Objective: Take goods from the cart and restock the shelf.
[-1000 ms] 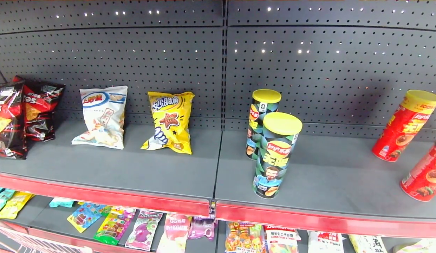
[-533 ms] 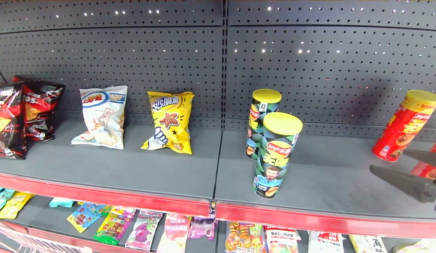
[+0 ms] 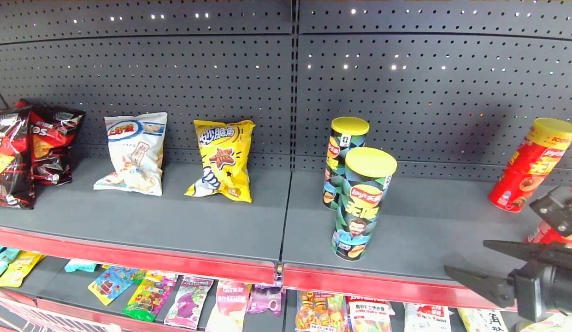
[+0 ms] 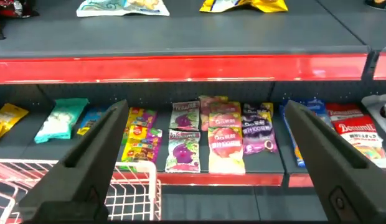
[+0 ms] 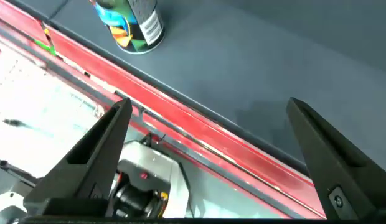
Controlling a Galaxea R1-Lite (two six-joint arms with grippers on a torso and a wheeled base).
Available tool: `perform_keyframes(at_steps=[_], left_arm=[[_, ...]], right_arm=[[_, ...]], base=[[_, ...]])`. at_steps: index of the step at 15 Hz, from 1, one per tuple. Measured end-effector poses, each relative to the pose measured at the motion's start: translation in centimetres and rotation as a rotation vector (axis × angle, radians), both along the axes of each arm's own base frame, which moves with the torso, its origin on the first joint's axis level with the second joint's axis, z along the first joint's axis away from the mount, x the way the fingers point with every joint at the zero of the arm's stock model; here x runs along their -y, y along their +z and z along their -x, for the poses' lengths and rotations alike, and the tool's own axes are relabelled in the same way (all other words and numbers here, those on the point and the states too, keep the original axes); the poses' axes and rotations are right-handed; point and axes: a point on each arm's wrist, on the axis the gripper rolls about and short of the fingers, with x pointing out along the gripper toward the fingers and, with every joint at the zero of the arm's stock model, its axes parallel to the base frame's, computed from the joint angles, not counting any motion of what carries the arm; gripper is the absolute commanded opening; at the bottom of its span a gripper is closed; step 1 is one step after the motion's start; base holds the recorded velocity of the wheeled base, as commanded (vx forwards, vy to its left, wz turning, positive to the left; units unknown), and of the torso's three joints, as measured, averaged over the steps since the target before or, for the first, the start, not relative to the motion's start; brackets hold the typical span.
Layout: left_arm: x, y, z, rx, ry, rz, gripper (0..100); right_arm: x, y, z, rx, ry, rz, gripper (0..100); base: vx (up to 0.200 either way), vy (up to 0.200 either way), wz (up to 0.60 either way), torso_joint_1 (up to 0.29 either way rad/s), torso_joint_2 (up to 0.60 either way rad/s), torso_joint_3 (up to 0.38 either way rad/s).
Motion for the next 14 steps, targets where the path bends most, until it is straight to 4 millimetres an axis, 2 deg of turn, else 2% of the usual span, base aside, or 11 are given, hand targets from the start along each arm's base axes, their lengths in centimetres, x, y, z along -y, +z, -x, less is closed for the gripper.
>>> perform_keyframes(at_steps=[4,9,14], left_arm=[[0.0,0.0,0.0,-0.001,0.013,0.007,100],[0.0,0.0,0.0,0.000,0.013,0.008,100],[0.0,0.0,0.0,0.000,0.014,0.008,100]], right_arm=[[-1.0,-1.4,-2.6,-0.008,0.009,0.005,100],[-1.7,-3.1,-4.0,-0.082,0.016,0.029,100],[-3.2,-4.3,-6.0,-0.097,0.012,-0.029,100]], base=[[0.000,0.000,0.00,0.000,0.00,0.000],[0.000,0.000,0.00,0.000,0.00,0.000],[0.000,0.000,0.00,0.000,0.00,0.000]])
